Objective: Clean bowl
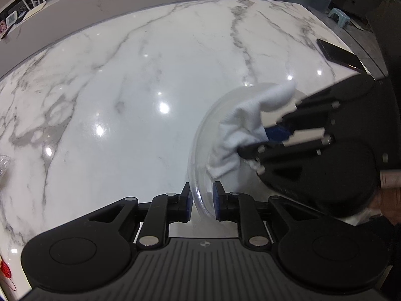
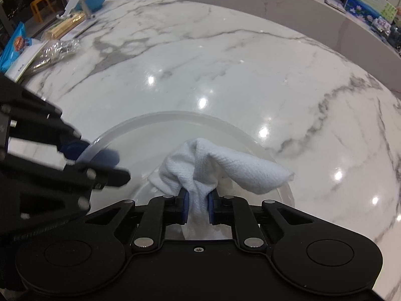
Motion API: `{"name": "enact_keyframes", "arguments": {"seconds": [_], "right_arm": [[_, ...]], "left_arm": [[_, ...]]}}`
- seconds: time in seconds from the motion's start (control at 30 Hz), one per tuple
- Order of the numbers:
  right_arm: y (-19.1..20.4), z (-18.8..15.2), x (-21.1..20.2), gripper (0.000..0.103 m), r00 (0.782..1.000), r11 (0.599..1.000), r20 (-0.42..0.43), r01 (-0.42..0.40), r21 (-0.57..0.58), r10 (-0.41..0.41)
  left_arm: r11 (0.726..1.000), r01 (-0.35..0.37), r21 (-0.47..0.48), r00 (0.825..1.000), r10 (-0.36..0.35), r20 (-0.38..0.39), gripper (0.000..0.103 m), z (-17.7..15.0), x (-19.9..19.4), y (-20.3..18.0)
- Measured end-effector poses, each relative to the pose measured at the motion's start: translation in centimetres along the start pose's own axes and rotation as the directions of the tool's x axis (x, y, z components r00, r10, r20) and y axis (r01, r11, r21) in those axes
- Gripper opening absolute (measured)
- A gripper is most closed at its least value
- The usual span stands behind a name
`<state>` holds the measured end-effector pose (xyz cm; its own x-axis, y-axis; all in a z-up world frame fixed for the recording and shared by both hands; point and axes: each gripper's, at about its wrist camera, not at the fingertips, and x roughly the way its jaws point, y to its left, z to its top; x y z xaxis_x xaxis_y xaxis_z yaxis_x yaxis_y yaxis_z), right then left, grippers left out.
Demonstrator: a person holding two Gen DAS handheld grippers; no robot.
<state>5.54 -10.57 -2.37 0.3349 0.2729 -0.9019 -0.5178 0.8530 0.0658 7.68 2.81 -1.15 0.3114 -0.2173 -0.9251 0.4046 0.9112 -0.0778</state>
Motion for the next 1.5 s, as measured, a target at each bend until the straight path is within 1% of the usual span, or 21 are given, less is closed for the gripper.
{"name": "enact_keyframes", "arguments": {"seconds": [0.2, 0.27, 0.43, 0.5, 0.53, 0.6, 0.8, 0.9, 1.1, 1.23, 1.5], "right_arm": [[-0.9, 0.5, -1.2, 0.011, 0.999, 0.997, 0.048, -0.029, 0.067, 0.025], [-1.4, 0.7, -1.8, 0.011, 0.996, 0.994, 0.078, -0.048, 0.103, 0.040], [-1.6, 1.2, -2.3, 0.011, 0.990, 0.989, 0.120, -0.083, 0.126, 0.068], [-1.6, 1.3, -2.3, 0.011, 0.989, 0.986, 0.125, -0.100, 0.133, 0.083], [-1.6, 1.4, -2.4, 0.011, 0.985, 0.981, 0.129, -0.131, 0.144, 0.113], [-1.6, 1.6, -2.5, 0.011, 0.980, 0.975, 0.131, -0.169, 0.148, 0.150], [-0.9, 1.6, -2.3, 0.011, 0.973, 0.969, 0.111, -0.214, 0.126, 0.201], [-1.2, 1.6, -2.5, 0.011, 0.975, 0.967, 0.123, -0.205, 0.150, 0.187], [-2.6, 1.8, -3.5, 0.011, 0.984, 0.972, 0.145, -0.129, 0.197, 0.101], [-3.3, 1.6, -4.0, 0.011, 0.988, 0.976, 0.143, -0.079, 0.203, 0.051], [-3.7, 0.9, -4.5, 0.011, 0.992, 0.981, 0.124, -0.024, 0.191, 0.000]], "left_arm": [[1.000, 0.002, 0.005, 1.000, -0.002, 0.001, 0.017, -0.1, 0.0, -0.2], [1.000, 0.008, 0.004, 1.000, -0.008, 0.004, 0.018, -0.1, -0.1, -0.3], [1.000, -0.004, 0.005, 1.000, 0.004, 0.001, 0.019, -0.1, 0.2, -0.4], [1.000, -0.007, 0.001, 1.000, 0.007, 0.000, 0.019, 0.0, 0.2, -0.3], [1.000, -0.007, -0.001, 1.000, 0.007, 0.001, 0.019, 0.0, 0.2, -0.3], [1.000, -0.007, -0.007, 1.000, 0.007, 0.007, 0.019, 0.1, 0.1, -0.2], [1.000, -0.018, -0.018, 1.000, 0.019, 0.017, 0.018, 0.2, -0.1, -0.1], [1.000, -0.027, -0.016, 1.000, 0.027, 0.012, 0.018, 0.1, 0.0, 0.0], [0.999, -0.035, -0.023, 0.999, 0.035, 0.013, 0.018, 0.2, -0.2, 0.2], [0.999, -0.040, -0.029, 0.999, 0.040, 0.014, 0.017, 0.2, -0.3, 0.2], [0.997, -0.059, -0.042, 0.998, 0.059, 0.010, 0.015, 0.2, -0.1, 0.3]]}}
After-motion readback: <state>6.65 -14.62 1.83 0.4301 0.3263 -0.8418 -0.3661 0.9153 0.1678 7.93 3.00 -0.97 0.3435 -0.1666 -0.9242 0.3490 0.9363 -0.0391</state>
